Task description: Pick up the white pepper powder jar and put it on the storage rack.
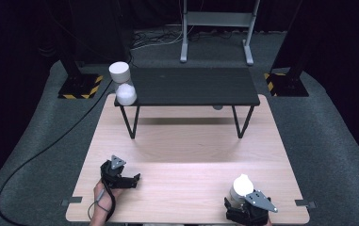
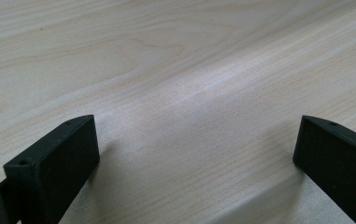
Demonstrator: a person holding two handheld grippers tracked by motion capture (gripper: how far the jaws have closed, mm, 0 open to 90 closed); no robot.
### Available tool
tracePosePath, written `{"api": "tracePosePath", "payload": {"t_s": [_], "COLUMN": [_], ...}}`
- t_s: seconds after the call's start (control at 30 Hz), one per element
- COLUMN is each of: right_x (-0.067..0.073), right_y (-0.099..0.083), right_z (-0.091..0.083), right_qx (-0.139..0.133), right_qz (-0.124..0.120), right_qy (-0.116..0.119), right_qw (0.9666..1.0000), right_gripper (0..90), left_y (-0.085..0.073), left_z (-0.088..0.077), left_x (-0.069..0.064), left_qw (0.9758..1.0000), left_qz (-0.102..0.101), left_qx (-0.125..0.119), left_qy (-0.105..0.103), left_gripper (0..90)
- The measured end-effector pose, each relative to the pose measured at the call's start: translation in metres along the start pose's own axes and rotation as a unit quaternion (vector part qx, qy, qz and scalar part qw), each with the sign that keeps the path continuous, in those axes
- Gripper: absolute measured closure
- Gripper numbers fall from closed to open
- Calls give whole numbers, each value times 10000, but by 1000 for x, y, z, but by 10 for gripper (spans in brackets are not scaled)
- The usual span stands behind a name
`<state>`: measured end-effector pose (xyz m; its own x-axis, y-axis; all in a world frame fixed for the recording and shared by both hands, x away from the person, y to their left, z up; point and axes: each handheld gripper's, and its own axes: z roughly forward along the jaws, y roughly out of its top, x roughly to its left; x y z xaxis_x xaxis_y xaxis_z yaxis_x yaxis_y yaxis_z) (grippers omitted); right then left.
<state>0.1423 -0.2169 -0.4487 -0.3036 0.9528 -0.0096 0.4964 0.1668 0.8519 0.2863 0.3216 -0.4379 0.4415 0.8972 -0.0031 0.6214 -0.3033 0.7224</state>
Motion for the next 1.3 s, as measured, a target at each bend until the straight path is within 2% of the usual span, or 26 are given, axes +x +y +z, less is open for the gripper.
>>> {"api": "tracePosePath", "payload": {"t_s": [0.03, 0.1, 0.13, 0.27, 0.47, 0.67, 1.3], "right_x": [1, -1, 2, -5, -14, -13, -14], "right_y": [-1, -2, -2, -6, -9, -9, -5], "right_z": [1, 2, 3, 4, 4, 4, 0], "right_qx": [-20, -22, -36, -68, -119, -139, -176], "right_qz": [9, 1, 1, -20, -13, -126, -103], "right_qy": [-57, -9, -103, 79, 381, 361, 368], "right_qw": [10000, 10000, 9999, 9999, 9992, 9992, 9991], "right_gripper": [0, 0, 18, 170, 286, 300, 302], "left_y": [0, 0, 0, 0, 0, 0, -1], "left_z": [0, 0, 0, 0, 0, 0, 0], "left_x": [0, 0, 0, 0, 0, 0, -2], "left_qw": [10000, 10000, 10000, 10000, 10000, 10000, 10000], "left_qz": [-1, -1, -1, 1, 1, 10, 7], "left_qx": [0, 0, -1, -2, -3, -7, -16], "left_qy": [0, 0, 1, 2, 3, 4, 28], "left_gripper": [1, 1, 1, 1, 1, 2, 6]}}
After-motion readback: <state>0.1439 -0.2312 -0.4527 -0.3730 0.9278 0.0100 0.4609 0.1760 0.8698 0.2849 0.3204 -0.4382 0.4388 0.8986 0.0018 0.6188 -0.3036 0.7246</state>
